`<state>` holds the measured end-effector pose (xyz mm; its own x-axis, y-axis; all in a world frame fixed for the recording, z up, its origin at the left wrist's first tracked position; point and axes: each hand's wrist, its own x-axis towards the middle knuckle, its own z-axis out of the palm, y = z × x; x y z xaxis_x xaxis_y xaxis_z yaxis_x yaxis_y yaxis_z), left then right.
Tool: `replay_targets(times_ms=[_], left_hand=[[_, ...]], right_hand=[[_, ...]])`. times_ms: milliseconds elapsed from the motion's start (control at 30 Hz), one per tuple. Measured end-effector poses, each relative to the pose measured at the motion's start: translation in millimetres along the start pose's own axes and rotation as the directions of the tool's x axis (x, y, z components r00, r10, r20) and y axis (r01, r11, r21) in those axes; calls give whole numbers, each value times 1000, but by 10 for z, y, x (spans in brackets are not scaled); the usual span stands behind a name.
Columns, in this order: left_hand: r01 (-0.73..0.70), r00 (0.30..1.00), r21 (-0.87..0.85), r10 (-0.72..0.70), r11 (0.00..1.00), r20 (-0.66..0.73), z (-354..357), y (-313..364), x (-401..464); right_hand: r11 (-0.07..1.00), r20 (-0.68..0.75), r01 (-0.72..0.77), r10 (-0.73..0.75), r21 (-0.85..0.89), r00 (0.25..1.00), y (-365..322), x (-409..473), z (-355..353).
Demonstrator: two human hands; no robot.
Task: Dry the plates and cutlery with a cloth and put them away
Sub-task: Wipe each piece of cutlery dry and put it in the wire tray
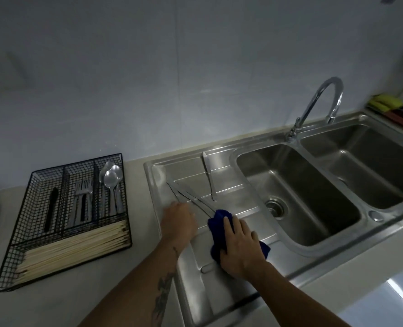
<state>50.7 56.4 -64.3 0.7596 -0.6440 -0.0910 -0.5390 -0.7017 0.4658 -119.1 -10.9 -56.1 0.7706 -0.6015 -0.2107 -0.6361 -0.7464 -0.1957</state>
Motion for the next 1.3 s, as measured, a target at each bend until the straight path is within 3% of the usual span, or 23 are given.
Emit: replay_targets(times_ms=[167,367,500,633,767,900,1000,1200,1300], left_hand=[[103,994,99,-100,990,-34,110,116,70],[320,945,33,-317,947,-79,60,211,133],[391,918,87,-382,916,-107,38,239,95],[381,922,192,-354,905,-157,57,176,43],[406,910,281,-356,870,-212,68,56,-70],[411,906,196,-375,890,-197,25,-26,-194],[377,918,149,-348,914,-191,-18,-98,-237],[303,942,122,-277,945,-189,-129,-278,-357],[249,955,101,-228,963,-188,-205,-378,-442]], right_hand=[[999,27,42,-41,-28,999,114,71,35],[991,-4,80,-81,-105,997,135,56,31],[972,-6,210,-212,-109,977,216,8,120],[928,27,344,-344,-143,939,311,-13,114],[920,67,349,-343,-179,937,359,4,148],[930,2,338,-341,-143,940,353,8,118],[948,62,305,-301,-88,952,356,39,69],[961,-77,276,-274,19,959,345,-25,122],[959,-160,208,-178,194,971,308,-43,72]])
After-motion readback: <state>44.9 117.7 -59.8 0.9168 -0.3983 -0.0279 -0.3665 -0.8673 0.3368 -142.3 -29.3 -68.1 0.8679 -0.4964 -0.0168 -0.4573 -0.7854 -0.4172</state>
